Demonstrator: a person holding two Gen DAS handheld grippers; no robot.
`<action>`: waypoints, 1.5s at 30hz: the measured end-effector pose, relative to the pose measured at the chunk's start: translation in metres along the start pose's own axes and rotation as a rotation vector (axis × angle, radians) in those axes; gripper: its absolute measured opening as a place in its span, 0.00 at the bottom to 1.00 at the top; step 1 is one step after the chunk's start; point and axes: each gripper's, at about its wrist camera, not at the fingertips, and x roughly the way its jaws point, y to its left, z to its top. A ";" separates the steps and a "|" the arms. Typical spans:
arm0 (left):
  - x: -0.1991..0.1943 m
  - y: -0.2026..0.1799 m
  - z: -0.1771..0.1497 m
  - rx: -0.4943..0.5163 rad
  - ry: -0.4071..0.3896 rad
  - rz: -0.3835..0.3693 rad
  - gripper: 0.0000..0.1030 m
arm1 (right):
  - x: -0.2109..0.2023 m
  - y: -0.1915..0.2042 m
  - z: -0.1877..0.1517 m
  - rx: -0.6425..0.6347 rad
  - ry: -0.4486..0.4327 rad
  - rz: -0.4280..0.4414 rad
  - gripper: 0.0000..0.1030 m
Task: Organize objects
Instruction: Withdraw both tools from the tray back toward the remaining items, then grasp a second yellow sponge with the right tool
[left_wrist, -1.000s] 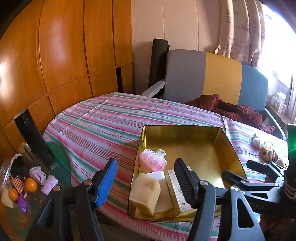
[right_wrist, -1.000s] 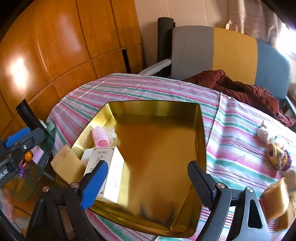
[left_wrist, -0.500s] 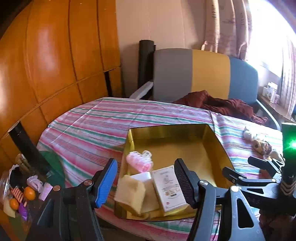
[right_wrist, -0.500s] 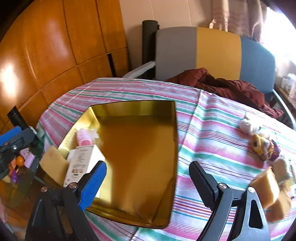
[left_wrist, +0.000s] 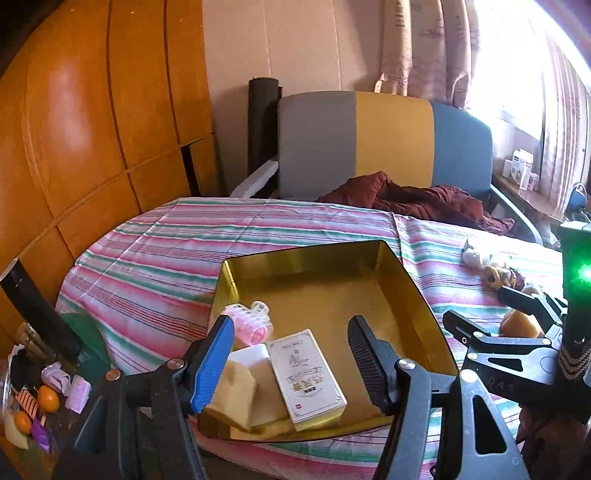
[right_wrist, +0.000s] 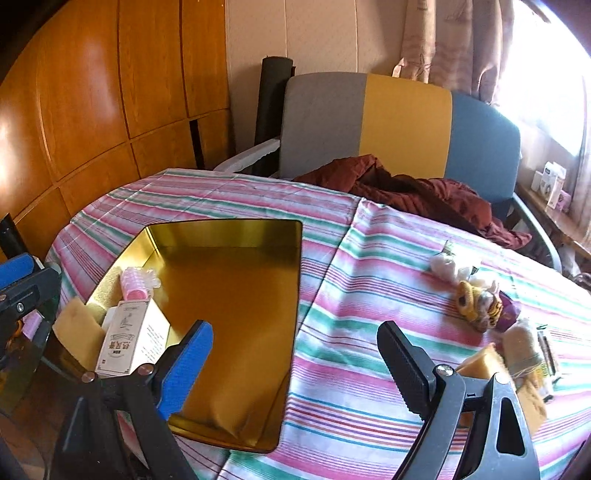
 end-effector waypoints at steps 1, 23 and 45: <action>0.001 -0.003 0.001 0.004 0.001 -0.003 0.63 | -0.001 -0.002 0.000 0.000 -0.002 -0.004 0.89; 0.021 -0.094 0.019 0.178 0.041 -0.216 0.63 | -0.003 -0.091 -0.025 0.099 0.068 -0.174 0.91; 0.055 -0.225 0.016 0.340 0.194 -0.532 0.63 | -0.054 -0.343 -0.083 0.535 0.162 -0.407 0.91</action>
